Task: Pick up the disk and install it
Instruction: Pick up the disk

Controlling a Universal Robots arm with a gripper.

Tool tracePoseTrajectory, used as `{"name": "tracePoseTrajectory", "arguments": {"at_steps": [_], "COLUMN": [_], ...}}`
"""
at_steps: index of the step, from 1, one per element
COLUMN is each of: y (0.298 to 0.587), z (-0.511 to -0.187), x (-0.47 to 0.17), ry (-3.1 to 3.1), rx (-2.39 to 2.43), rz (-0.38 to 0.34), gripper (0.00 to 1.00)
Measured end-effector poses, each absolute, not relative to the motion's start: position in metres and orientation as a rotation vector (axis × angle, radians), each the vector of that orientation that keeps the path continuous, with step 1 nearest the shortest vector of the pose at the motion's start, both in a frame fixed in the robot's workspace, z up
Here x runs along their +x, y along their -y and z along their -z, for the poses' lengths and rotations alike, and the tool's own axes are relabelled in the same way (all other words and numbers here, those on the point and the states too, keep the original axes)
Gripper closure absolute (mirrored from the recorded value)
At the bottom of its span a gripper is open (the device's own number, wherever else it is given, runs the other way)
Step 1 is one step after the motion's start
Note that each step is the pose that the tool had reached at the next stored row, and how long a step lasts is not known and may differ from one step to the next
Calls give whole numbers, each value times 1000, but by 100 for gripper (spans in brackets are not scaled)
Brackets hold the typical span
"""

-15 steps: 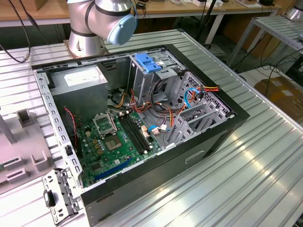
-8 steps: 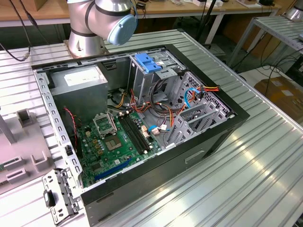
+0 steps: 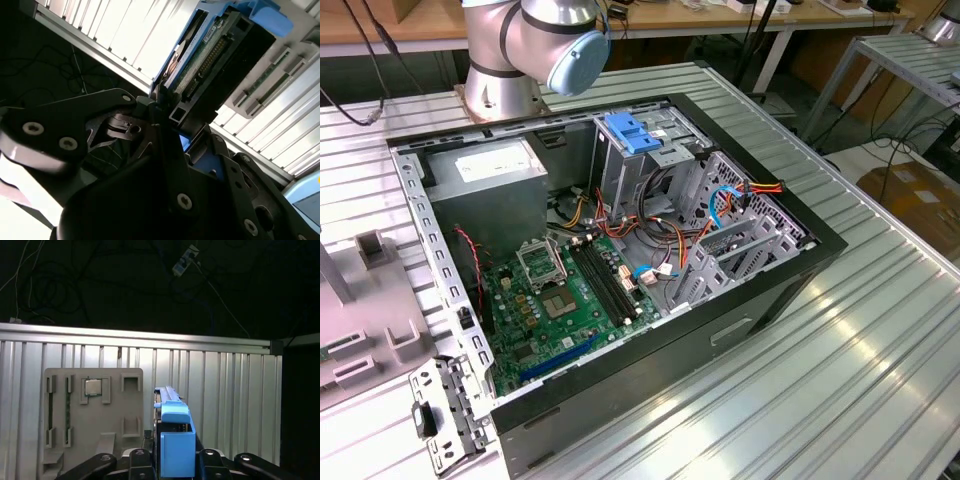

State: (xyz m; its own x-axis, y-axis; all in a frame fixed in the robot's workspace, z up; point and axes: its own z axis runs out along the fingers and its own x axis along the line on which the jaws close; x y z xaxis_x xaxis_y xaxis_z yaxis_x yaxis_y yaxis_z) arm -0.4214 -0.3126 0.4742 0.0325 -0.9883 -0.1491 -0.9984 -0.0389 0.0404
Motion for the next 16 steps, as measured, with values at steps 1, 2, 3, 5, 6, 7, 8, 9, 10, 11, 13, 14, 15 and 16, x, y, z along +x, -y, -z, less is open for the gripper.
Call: {"name": "tracePoseTrajectory", "arguments": {"at_steps": [1, 2, 3, 5, 6, 7, 8, 9, 10, 11, 13, 14, 15, 16], "y": [313, 313, 313, 313, 313, 313, 313, 313, 313, 313, 313, 313, 313, 313], "z": [-476, -477, -478, -480, -481, -481, -481, -482, -481, -482, -482, -482, -484, -485], "x": [-421, -421, -421, -421, -421, -421, -421, -421, -421, -421, -421, -421, -421, -421], "ry": [-2123, -2123, -2122, -2121, -2120, -2120, -2121, -2126, -2136, -2145, -2162, -2164, -2165, -2165], "rx": [-2201, -2200, -2200, -2198, -2198, -2198, -2199, -2204, -2213, -2222, -2237, -2240, -2241, -2241], "rz": [-210, -211, -213, -215, -217, -217, -213, -205, -187, -171, -141, -136, -134, -134], "gripper": [63, 63, 63, 63, 63, 63, 63, 63, 63, 63, 63, 63, 63, 63]}}
